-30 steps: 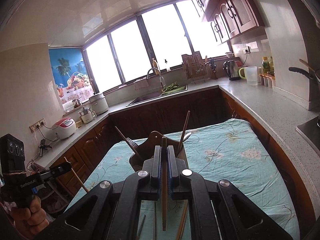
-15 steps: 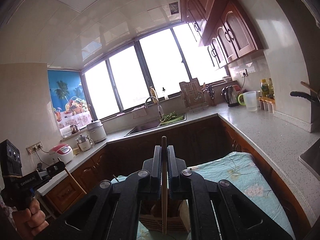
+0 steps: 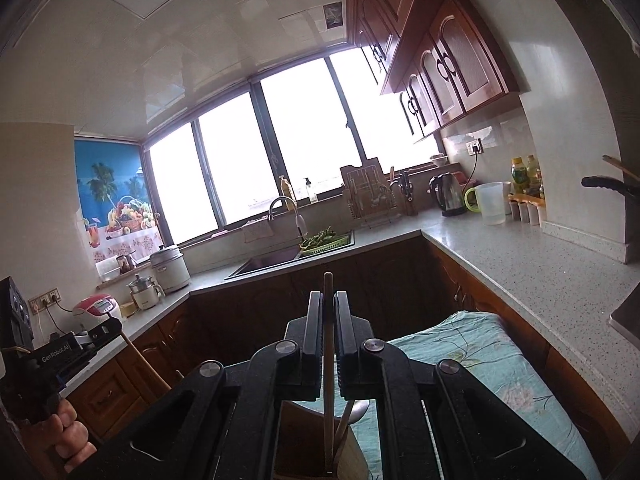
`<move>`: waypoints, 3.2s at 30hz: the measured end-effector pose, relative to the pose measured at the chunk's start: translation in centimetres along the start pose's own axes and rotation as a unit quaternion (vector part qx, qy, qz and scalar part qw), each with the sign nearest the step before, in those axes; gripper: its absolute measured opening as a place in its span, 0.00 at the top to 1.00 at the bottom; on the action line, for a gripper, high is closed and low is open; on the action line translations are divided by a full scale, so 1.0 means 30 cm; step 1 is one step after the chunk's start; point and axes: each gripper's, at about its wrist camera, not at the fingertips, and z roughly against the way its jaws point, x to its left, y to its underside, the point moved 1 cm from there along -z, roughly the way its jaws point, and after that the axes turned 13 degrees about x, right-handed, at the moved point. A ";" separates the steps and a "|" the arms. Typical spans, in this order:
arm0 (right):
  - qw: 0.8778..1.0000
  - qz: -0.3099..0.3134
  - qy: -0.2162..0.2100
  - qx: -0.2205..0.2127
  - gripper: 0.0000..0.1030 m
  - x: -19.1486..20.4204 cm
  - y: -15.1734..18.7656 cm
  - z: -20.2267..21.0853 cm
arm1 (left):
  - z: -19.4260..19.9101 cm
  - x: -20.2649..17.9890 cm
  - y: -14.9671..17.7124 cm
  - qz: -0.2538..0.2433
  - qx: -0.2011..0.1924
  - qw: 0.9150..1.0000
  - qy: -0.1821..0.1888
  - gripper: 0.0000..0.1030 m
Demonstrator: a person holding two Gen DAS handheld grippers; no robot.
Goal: Organize utensils
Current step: 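Lift the chopsticks upright with both tools and carry them over the wooden holder, then open both tools to drop the chopsticks into the holder, then move both open tools back down to the metal chopsticks on the cloth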
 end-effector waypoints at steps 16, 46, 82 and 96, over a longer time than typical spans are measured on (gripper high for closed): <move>0.998 -0.006 0.009 0.066 0.95 -0.041 0.153 -0.152 | -0.278 0.006 0.051 0.008 0.066 0.998 -0.009 0.97; 0.998 -0.033 -0.029 0.050 0.06 -0.051 0.157 -0.018 | -0.049 0.092 0.075 0.031 0.078 0.996 -0.036 0.23; 0.984 -0.040 -0.010 0.173 0.03 -0.103 0.575 0.227 | 0.335 0.077 0.374 0.051 0.200 0.976 -0.073 0.17; 0.977 -0.010 -0.008 0.211 0.22 -0.065 0.621 0.174 | 0.280 0.000 0.420 0.006 0.233 0.971 -0.058 0.21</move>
